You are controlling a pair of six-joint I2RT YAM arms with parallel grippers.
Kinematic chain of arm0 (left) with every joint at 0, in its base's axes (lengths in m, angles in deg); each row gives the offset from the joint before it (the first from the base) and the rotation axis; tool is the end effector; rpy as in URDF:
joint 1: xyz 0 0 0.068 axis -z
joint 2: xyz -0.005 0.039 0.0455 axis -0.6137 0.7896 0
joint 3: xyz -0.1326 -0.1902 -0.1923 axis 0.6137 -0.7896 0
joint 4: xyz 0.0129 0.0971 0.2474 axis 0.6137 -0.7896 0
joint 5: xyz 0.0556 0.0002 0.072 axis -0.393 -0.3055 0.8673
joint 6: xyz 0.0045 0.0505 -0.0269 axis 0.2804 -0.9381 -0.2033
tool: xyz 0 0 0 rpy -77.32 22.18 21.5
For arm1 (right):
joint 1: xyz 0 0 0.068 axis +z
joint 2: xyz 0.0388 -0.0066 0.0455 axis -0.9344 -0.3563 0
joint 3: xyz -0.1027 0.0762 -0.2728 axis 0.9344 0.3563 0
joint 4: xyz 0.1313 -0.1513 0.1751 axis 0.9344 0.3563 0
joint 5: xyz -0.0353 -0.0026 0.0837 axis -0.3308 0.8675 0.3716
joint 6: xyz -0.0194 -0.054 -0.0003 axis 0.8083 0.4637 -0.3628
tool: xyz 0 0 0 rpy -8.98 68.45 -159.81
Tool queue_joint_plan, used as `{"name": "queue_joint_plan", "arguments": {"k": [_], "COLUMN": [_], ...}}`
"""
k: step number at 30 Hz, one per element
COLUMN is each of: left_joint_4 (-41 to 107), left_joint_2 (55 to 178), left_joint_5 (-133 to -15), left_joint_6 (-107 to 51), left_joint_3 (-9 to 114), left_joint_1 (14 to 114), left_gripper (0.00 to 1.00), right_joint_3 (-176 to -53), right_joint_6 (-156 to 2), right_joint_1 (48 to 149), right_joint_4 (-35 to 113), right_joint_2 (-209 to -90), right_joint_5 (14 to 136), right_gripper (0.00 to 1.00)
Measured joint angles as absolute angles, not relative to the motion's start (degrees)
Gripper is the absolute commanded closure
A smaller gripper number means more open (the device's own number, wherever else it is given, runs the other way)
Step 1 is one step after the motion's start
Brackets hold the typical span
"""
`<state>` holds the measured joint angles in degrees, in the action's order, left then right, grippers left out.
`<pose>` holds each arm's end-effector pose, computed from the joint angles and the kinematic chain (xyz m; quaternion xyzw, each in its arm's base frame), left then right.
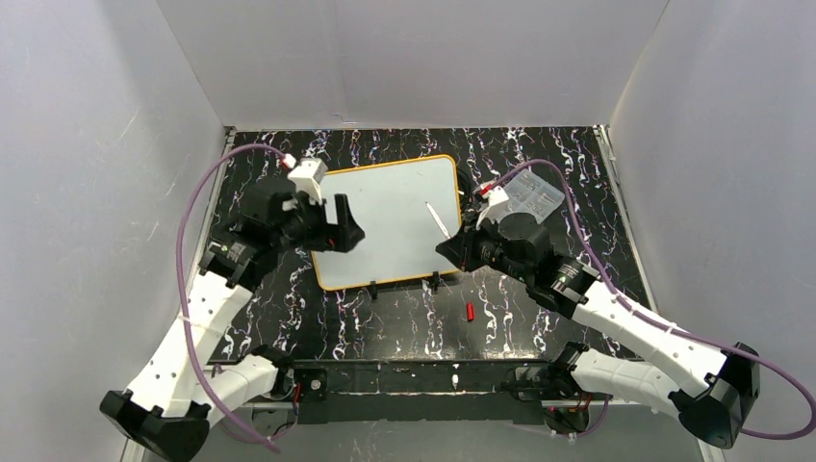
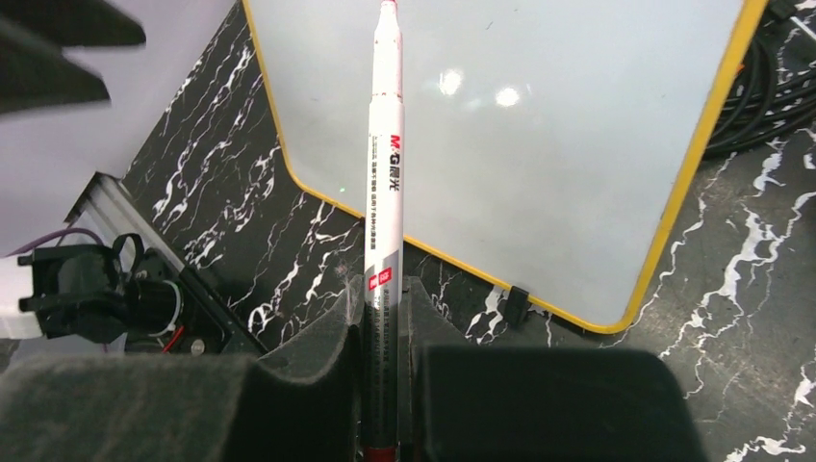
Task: Write a sentence on the whiteboard
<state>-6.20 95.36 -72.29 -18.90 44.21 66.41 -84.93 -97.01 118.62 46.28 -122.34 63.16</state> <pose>0.1622 -0.0935 0.3999 0.0868 0.8496 -0.2595 0.4508 0.1406 0.1604 0.3447 -0.1354 0.7843 0.3534 0.4916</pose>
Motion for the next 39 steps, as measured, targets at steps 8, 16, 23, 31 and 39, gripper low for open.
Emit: {"name": "queue_joint_plan", "arguments": {"k": [8, 16, 23, 31, 39], "left_joint_4": [-2.23, 14.34, 20.7, 25.64, 31.46], "left_joint_2": [98.64, 106.62, 113.74, 120.06, 122.42], "left_joint_5": [-93.75, -112.41, -117.0, -118.45, -122.86], "left_joint_6": [-24.96, -21.11, -20.41, -19.38, -16.52], "left_joint_3": [46.22, 42.7, 39.88, 39.9, 39.68], "left_joint_1": [40.88, 23.07, 22.54, 22.41, 23.11], "left_gripper": [0.14, 0.16, 0.19, 0.21, 0.26], "right_joint_3": [-87.07, -95.99, -104.42, -111.86, -114.98], "right_joint_6": [-96.81, -96.64, -96.73, -96.79, -96.77], "right_joint_1": [119.01, 123.71, 127.87, 128.39, 128.41], "right_joint_4": [46.52, 49.06, 49.32, 49.25, 49.21], "right_joint_2": [-125.71, -136.2, -146.89, -157.07, -160.92], "right_joint_5": [67.4, 63.71, 61.35, 61.81, 63.05], "right_gripper": [0.99, 0.99, 0.99, 0.99, 0.99]}}
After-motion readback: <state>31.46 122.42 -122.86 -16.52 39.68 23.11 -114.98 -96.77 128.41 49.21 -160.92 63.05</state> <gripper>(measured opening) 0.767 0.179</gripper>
